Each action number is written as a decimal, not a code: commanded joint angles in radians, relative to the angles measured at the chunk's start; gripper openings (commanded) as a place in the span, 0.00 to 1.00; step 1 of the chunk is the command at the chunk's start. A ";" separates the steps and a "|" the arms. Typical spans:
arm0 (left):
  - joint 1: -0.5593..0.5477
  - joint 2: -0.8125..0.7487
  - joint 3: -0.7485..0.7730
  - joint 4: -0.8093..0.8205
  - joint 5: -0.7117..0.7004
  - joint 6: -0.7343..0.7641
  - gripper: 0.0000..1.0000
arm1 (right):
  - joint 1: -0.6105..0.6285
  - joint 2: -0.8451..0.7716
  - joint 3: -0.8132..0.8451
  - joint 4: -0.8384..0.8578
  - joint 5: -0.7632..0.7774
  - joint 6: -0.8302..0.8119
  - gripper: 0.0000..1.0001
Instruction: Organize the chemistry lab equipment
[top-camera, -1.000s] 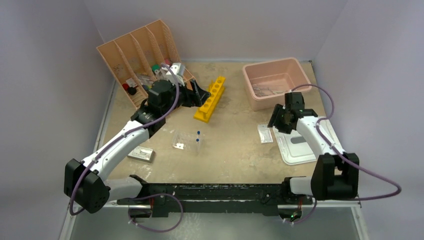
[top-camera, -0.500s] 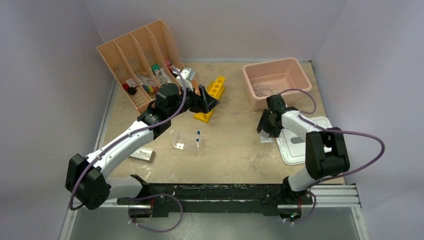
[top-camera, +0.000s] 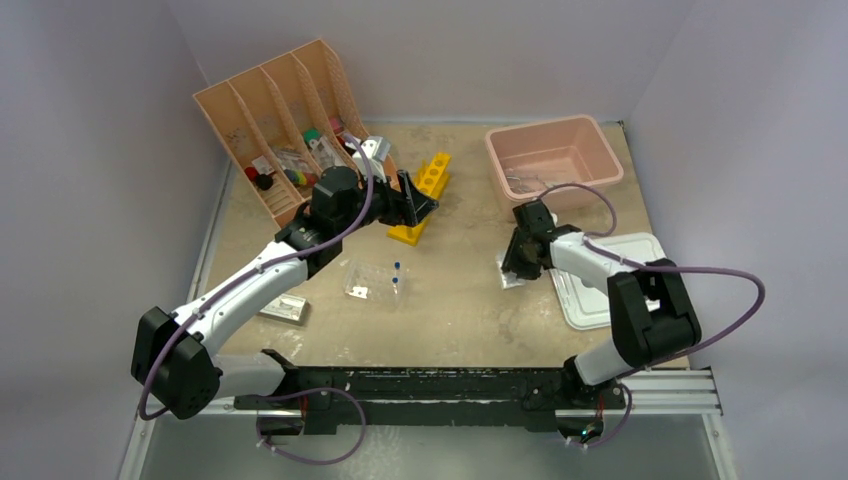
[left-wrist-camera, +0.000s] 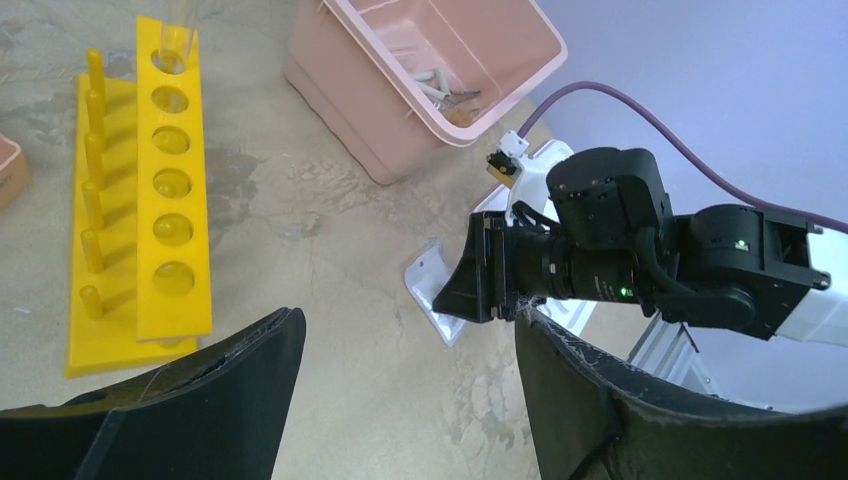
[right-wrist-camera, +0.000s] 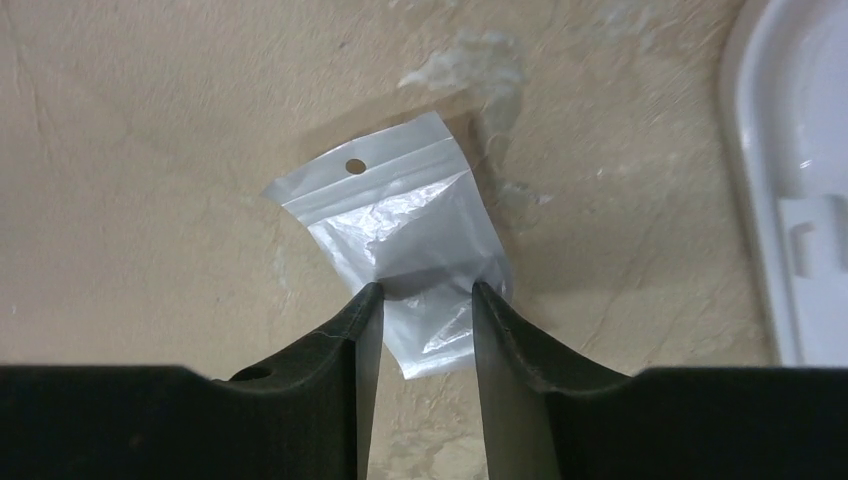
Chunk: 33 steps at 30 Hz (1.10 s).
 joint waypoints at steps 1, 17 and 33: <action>-0.004 -0.008 0.008 0.019 -0.016 0.009 0.76 | 0.031 -0.061 -0.029 0.003 -0.023 0.052 0.40; -0.004 -0.027 -0.001 -0.008 -0.049 0.026 0.76 | 0.032 0.003 0.067 -0.117 0.093 0.011 0.60; -0.004 -0.030 0.003 -0.023 -0.071 0.036 0.76 | 0.032 0.114 0.072 -0.098 0.040 -0.023 0.26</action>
